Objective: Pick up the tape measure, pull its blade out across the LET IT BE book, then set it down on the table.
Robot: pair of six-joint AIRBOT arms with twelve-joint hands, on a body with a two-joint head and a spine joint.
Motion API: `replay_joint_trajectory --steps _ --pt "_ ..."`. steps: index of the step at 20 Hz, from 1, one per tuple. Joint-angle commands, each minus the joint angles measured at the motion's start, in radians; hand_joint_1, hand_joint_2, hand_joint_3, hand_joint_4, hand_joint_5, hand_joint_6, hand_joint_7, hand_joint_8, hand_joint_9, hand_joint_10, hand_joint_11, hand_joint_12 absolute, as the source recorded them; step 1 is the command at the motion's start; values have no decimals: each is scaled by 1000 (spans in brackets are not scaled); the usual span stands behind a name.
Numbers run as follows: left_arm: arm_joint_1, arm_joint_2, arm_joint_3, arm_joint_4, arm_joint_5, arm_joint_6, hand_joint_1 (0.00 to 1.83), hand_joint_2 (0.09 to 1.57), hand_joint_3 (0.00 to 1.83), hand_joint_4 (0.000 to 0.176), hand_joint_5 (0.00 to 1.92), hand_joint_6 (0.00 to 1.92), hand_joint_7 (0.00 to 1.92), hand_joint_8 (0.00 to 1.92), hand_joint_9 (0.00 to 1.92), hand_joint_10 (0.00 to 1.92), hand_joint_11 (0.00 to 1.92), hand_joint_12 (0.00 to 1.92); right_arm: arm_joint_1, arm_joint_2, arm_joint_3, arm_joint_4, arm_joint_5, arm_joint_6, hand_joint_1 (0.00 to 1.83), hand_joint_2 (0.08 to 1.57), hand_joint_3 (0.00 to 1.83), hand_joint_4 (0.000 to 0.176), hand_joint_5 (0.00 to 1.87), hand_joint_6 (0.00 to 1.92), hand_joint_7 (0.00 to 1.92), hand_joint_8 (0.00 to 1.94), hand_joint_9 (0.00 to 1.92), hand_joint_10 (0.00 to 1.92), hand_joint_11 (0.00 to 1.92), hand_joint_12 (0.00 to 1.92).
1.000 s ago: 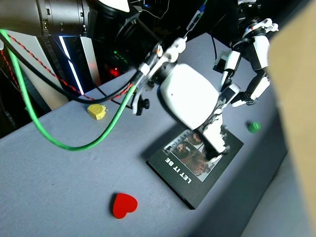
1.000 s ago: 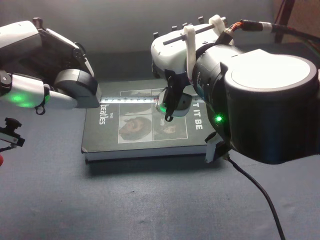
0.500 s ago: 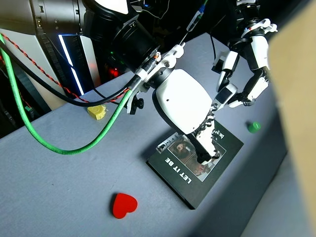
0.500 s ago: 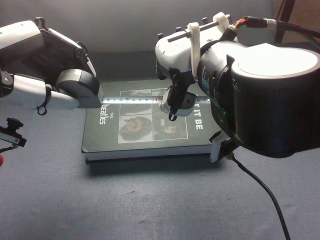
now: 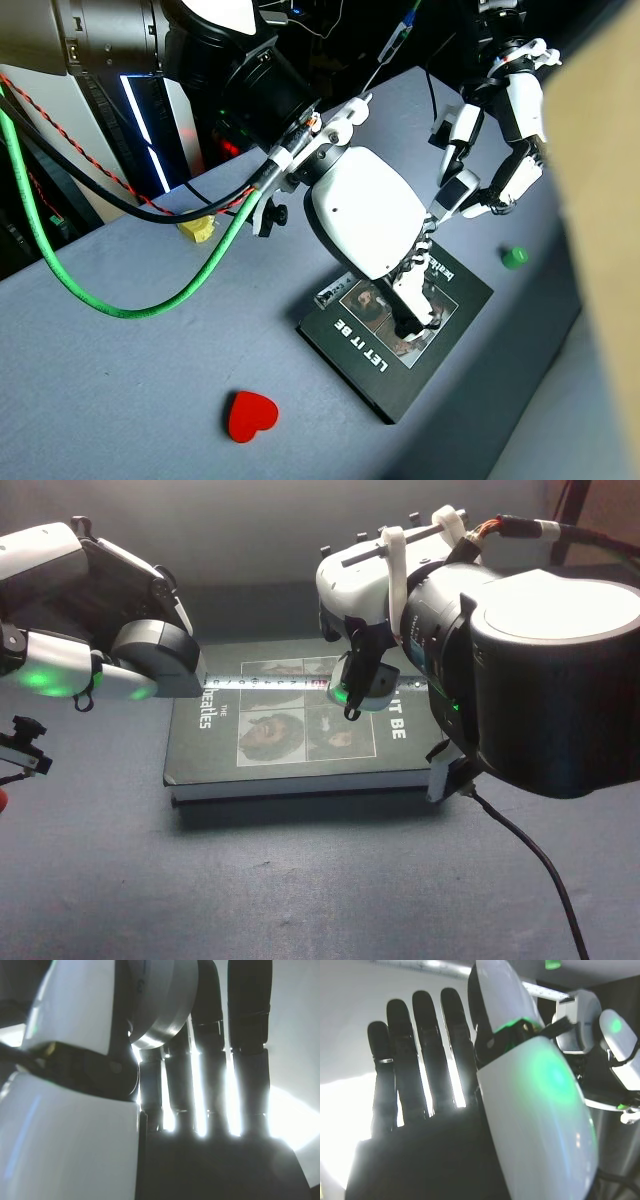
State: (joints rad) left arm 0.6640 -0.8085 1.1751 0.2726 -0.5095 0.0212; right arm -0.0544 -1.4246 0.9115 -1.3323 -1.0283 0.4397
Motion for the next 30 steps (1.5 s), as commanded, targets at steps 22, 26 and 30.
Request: replay_joint_trajectory --steps 22,26,30 --pt "-2 -6 11 -21 -138 -31 1397 1035 0 0 1029 677 1216 507 1164 914 1169 700 -10 11 -16 -110 -6 2 952 1139 1 0 706 12 706 12 625 11 158 1031" --pt "0 -6 13 -21 -141 -33 1397 1034 0 0 1037 673 1209 512 1169 912 1146 690 -12 11 -17 -110 -5 3 951 1139 1 0 709 10 694 4 628 11 165 1031" --pt "0 -9 17 -21 -141 -34 1397 1034 0 0 1037 666 1205 524 1170 904 1147 691 -13 11 -17 -110 -1 3 945 1141 1 0 697 4 698 6 634 12 165 1030"
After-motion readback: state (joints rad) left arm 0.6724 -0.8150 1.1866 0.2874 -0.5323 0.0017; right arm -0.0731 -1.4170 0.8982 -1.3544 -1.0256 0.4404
